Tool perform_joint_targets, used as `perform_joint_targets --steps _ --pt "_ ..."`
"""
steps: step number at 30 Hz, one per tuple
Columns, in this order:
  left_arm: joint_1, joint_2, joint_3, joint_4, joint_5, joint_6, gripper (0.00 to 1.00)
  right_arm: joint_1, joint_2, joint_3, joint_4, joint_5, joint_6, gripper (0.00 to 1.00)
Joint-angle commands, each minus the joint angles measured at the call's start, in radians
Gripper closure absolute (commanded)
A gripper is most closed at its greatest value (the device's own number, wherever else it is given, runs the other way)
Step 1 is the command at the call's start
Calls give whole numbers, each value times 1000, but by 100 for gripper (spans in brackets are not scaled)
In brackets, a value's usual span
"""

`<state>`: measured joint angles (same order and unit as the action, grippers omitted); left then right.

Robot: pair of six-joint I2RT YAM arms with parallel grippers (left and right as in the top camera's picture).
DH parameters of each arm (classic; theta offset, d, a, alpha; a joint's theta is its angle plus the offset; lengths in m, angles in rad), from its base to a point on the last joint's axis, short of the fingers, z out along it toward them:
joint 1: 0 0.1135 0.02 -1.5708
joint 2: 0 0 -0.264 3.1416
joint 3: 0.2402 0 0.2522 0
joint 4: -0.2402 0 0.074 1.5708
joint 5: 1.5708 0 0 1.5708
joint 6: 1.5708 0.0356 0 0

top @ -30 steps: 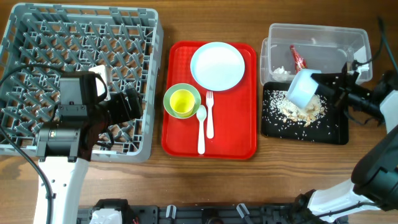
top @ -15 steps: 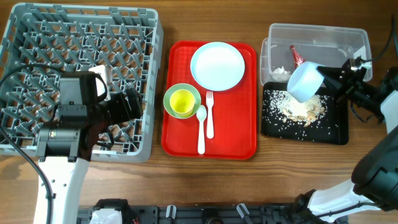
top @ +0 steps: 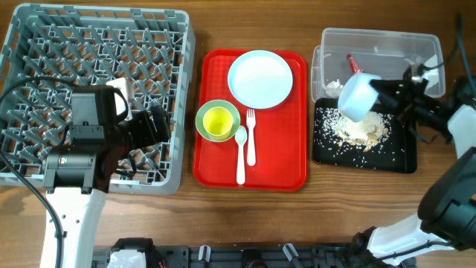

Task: Sort waste into correct bins and load items into the dishwasher rack
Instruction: 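Lift the blue bowl over the black tray and tip out the rice, then carry the empty blue bowl back and set it on the red tray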

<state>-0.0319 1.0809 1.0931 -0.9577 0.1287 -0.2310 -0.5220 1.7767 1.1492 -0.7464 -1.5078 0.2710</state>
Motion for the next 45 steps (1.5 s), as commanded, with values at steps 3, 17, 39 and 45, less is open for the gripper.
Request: perform_joint_targets --steps 3,17,39,45 --pt "-5 0 17 3 12 -13 0 110 -90 25 39 121 -88 96" --pt "-5 0 17 3 12 -13 0 721 -217 23 55 1074 -312 96" --pt "-5 0 17 2 12 -13 0 963 20 25 76 1291 -264 69" --pt "-5 0 17 3 12 -13 0 963 -41 69 23 1244 -262 55"
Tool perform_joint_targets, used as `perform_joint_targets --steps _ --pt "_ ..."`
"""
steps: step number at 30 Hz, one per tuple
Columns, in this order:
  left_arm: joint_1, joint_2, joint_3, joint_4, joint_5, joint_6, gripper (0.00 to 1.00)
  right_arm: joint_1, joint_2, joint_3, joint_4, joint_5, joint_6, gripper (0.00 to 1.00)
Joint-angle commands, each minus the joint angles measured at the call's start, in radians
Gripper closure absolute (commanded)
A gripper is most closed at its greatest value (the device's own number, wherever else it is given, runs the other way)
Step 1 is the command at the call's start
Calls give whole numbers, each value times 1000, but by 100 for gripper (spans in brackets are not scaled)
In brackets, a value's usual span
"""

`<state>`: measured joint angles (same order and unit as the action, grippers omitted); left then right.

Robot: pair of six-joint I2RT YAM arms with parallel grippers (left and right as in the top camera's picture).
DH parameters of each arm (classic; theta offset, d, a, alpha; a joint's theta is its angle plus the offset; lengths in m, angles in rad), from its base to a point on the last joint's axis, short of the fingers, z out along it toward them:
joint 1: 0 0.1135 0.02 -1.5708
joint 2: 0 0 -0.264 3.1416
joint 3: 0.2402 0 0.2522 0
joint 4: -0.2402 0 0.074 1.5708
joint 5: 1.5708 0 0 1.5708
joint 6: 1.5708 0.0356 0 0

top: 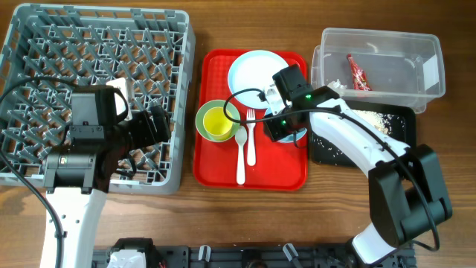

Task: Sort waste into correct bins and load items into the dishwasher rack
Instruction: 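Carry the empty blue bowl back and set it on the red tray, then grasp the yellow cup from the green bowl with the right gripper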

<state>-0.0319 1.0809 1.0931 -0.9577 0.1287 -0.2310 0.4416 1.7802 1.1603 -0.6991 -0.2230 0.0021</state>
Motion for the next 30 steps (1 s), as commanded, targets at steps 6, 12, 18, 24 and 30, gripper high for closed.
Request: perform_joint_targets --steps 6,12,18,24,30 --pt "-5 0 17 3 12 -13 0 0 -126 219 -60 -144 57 50" --pt "-5 0 17 3 12 -13 0 23 -99 221 -24 -215 158 49" --pt "-5 0 17 2 12 -13 0 113 -5 221 -28 -116 224 53" --pt "-5 0 17 3 12 -13 0 161 81 221 -21 -78 269 61" --pt "-5 0 17 2 12 -13 0 167 148 221 12 -61 306 70"
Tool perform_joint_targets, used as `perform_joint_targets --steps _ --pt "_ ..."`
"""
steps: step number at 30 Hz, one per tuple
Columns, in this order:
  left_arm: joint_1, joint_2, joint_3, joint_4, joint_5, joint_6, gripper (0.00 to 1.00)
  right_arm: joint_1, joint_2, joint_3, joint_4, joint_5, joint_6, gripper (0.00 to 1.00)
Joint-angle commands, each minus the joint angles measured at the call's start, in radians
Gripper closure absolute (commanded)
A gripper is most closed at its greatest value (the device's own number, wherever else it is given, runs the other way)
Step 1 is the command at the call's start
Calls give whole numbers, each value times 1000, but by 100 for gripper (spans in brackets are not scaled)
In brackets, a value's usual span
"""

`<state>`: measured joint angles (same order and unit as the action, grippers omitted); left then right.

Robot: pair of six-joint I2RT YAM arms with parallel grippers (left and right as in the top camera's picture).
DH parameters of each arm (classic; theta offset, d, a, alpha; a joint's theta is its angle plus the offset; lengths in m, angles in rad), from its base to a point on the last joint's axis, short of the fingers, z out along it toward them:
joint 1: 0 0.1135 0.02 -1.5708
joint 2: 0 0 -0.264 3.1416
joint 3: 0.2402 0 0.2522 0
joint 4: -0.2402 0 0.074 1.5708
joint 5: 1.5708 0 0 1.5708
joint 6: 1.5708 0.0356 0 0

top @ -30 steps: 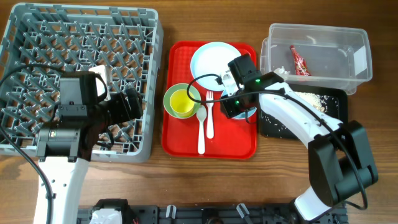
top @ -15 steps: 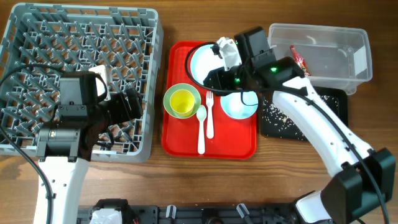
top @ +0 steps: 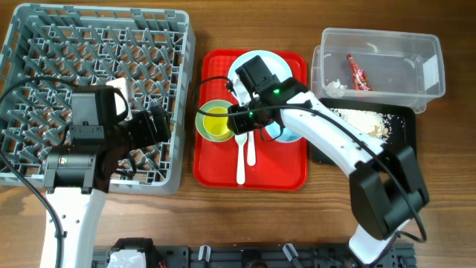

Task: Sort waste into correct bins and load items into the dishwasher rack
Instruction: 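Grasp the yellow cup from the green bowl with the right gripper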

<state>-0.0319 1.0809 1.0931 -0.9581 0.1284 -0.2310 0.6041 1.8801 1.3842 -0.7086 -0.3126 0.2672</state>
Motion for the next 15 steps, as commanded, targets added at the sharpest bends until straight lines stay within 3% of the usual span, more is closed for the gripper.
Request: perform_joint_targets --steps 1,6,13,15 --pt "-5 0 17 3 13 -13 0 4 53 -3 27 30 48 72" --pt "-5 0 17 3 13 -13 0 5 71 -3 39 32 51 77" --pt "-5 0 17 3 13 -13 0 3 67 -1 39 32 54 95" --pt "-5 0 17 3 13 -13 0 -3 54 6 30 31 54 96"
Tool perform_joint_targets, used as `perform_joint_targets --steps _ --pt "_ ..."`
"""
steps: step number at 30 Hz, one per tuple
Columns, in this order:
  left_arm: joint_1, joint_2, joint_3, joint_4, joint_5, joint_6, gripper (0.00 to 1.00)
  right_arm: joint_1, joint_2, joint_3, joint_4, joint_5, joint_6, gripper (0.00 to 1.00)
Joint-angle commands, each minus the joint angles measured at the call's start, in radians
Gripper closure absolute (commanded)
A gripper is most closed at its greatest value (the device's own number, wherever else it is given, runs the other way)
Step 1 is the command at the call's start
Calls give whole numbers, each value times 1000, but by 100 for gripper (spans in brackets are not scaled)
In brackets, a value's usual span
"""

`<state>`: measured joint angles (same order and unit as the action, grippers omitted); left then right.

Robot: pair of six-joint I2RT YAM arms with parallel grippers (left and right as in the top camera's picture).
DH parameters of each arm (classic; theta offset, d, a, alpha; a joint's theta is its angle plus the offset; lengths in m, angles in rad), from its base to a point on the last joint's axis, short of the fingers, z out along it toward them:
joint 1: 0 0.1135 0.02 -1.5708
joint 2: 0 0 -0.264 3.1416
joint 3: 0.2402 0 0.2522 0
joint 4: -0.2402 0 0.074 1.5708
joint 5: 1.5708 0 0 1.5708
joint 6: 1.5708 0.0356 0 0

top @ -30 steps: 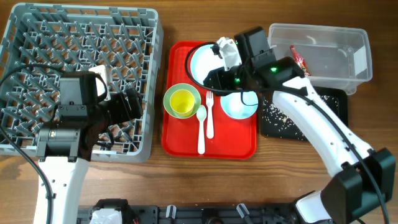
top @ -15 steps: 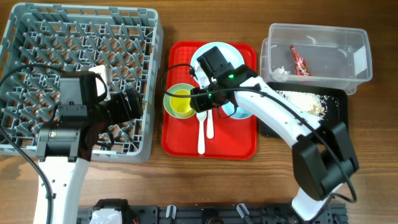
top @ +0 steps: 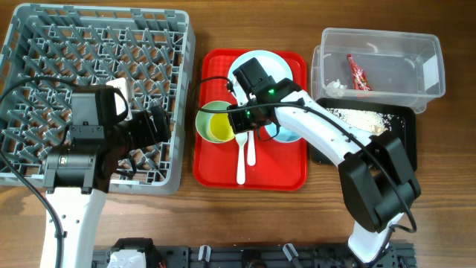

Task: Sort waste into correct bins and load items into the dishwasher rack
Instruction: 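Grasp the yellow cup from the green bowl with the right gripper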

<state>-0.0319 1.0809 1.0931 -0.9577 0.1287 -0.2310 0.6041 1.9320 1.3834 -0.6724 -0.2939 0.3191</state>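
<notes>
On the red tray (top: 216, 173) lie a white plate (top: 281, 71), a green bowl (top: 207, 119) with a yellow cup (top: 217, 128) inside, a white fork (top: 251, 152) and a white spoon (top: 240, 162). My right gripper (top: 242, 120) hangs over the green bowl's right rim and the fork's head, its fingers apparently apart. A pale bowl (top: 282, 135) sits on the tray, half hidden under the right arm. My left gripper (top: 158, 123) rests over the grey dishwasher rack (top: 97, 45); its jaws are not visible.
A clear bin (top: 383, 45) at the back right holds a red wrapper (top: 357, 72) and crumpled tissue (top: 336, 88). In front of it a black bin (top: 398, 149) holds spilled rice (top: 364, 119). The right arm spans from the front right edge across the tray.
My right gripper has shifted slightly and still sits at the green bowl's right rim. The pale bowl stays under the arm. The left arm has not moved.
First my right gripper held a white bowl tilted over the black bin with rice beneath it. Then it was over the tray's right side with the bowl. Then the bowl lay on the tray and the gripper was further left, at the green bowl, where it remains.
</notes>
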Motion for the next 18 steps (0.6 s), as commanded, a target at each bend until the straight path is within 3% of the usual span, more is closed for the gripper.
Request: perform_joint_targets --steps 1,5,10,13,18 --pt "-5 0 17 3 12 -13 0 -11 -11 14 -18 12 2 96" --pt "-5 0 17 3 23 -13 0 -80 -106 57 -76 5 -3 96" --pt "-6 13 17 38 174 -13 0 -224 -251 71 -90 -115 -5 96" --pt "-5 48 17 82 323 -20 0 -317 -298 71 -111 -261 -48 96" --pt "-6 155 17 193 627 -40 0 -450 -310 67 -167 -702 -264 96"
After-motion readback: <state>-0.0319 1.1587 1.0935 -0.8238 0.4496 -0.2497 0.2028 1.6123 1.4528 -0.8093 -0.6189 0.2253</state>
